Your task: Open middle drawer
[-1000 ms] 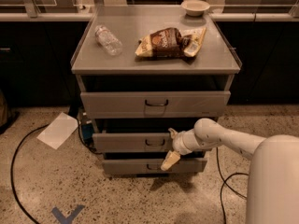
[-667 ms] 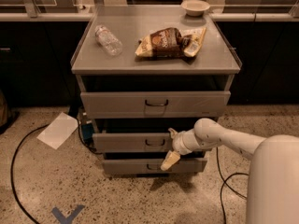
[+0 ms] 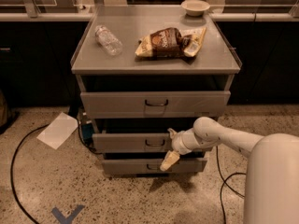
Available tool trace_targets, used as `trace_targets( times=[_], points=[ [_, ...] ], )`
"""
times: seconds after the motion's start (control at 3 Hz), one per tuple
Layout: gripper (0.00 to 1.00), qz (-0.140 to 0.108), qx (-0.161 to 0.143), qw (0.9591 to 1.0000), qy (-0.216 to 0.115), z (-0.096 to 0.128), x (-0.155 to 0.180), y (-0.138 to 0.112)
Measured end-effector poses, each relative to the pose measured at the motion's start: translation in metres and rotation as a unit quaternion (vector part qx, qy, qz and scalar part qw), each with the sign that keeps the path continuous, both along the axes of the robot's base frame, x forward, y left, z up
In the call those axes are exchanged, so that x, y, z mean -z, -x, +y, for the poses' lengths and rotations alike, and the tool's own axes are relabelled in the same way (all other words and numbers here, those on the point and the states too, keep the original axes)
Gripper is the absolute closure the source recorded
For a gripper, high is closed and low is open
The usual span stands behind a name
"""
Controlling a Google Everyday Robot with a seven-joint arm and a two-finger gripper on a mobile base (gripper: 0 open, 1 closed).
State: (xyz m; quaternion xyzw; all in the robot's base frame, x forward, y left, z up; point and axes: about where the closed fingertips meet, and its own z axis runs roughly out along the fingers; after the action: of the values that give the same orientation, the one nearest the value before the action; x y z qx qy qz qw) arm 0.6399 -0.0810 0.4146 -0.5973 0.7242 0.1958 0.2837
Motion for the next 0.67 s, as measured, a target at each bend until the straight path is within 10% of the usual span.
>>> trace_targets(
  times=[0.67],
  points=[
    [0.00, 0.022, -0.002, 0.9997, 0.001, -0.0016, -0.0028, 0.0133]
  ],
)
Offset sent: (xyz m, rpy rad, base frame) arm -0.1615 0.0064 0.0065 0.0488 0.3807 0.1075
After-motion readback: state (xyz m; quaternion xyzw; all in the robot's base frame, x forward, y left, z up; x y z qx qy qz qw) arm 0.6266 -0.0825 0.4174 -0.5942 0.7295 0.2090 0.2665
